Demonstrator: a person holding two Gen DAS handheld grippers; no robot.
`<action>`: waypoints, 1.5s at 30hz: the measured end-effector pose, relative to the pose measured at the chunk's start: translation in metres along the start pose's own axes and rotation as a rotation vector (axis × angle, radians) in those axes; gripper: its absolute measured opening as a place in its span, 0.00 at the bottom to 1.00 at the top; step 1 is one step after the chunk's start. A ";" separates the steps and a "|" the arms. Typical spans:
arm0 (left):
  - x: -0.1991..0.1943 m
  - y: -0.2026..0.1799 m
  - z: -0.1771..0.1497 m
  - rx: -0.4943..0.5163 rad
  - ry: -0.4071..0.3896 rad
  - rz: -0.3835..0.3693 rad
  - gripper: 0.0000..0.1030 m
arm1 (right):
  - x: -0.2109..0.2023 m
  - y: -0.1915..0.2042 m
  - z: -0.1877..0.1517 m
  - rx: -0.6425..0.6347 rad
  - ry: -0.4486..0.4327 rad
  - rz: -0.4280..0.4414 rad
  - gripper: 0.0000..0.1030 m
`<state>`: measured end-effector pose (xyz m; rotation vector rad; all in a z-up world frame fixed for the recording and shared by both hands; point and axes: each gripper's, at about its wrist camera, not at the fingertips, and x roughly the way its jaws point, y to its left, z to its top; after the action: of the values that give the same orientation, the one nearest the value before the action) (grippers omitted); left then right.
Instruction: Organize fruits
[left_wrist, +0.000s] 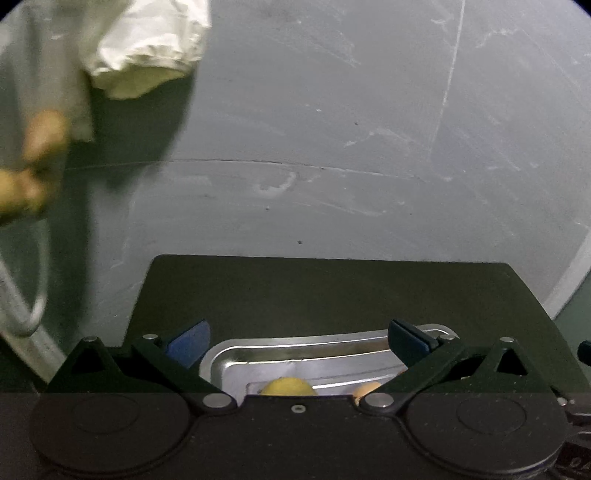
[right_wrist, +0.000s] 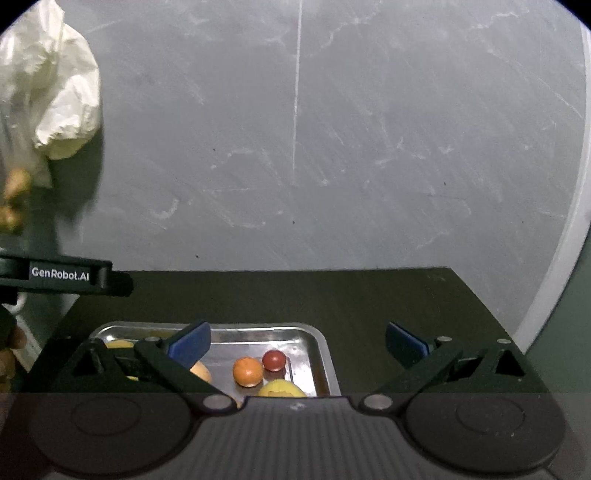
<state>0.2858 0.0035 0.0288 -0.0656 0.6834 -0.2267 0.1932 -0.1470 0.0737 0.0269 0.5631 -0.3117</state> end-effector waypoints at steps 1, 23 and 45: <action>-0.004 0.000 -0.002 -0.007 -0.002 0.014 0.99 | -0.003 -0.002 0.000 -0.005 -0.008 0.011 1.00; -0.093 -0.030 -0.050 -0.061 -0.130 0.177 0.99 | -0.058 -0.031 -0.005 -0.041 -0.103 0.170 1.00; -0.147 -0.070 -0.106 -0.102 -0.149 0.274 0.99 | -0.107 -0.061 -0.031 -0.069 -0.091 0.282 1.00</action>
<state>0.0953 -0.0290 0.0470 -0.0848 0.5480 0.0758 0.0734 -0.1710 0.1072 0.0254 0.4721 -0.0187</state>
